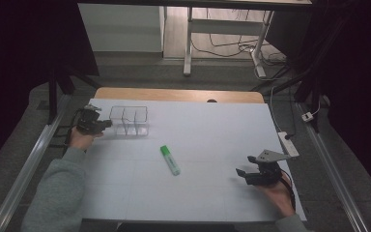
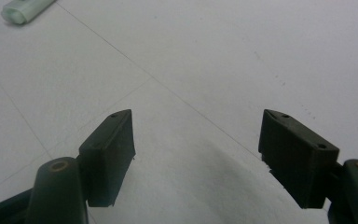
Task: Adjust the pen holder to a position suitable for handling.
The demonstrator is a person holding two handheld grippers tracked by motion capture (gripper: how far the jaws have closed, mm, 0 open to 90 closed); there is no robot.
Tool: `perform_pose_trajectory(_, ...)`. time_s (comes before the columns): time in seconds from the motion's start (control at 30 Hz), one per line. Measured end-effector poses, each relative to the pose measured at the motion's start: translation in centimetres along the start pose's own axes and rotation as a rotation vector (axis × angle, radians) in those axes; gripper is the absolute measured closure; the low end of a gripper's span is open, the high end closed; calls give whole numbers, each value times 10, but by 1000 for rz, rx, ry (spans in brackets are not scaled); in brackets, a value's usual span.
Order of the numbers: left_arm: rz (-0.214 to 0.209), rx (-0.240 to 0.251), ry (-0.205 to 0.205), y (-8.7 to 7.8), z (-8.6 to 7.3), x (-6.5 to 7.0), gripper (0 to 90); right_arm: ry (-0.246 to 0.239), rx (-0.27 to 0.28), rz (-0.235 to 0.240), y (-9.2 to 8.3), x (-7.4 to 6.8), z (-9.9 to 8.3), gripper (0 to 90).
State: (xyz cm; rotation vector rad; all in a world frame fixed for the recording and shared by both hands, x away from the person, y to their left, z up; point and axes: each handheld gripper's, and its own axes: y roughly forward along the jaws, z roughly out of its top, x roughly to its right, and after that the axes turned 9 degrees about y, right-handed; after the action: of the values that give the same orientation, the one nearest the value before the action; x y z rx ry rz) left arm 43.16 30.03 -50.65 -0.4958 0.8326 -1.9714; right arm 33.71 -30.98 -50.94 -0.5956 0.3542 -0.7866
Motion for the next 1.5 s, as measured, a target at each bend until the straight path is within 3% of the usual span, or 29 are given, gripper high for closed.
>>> perform_pose_trajectory(0.4,-20,2,1,2,2,-1,891,-5,-8,-2,0,0,-1,262)
perform_pose_trajectory(0.8,-55,8,41,6,11,17,891,-13,-21,4,1,-1,-1,260)
perform_pose_trajectory(1.2,-57,2,80,17,27,32,891,-20,-32,30,3,-3,-1,251)
perform_pose_trajectory(1.5,-70,5,76,24,35,40,891,-25,-47,33,5,-3,-2,249)
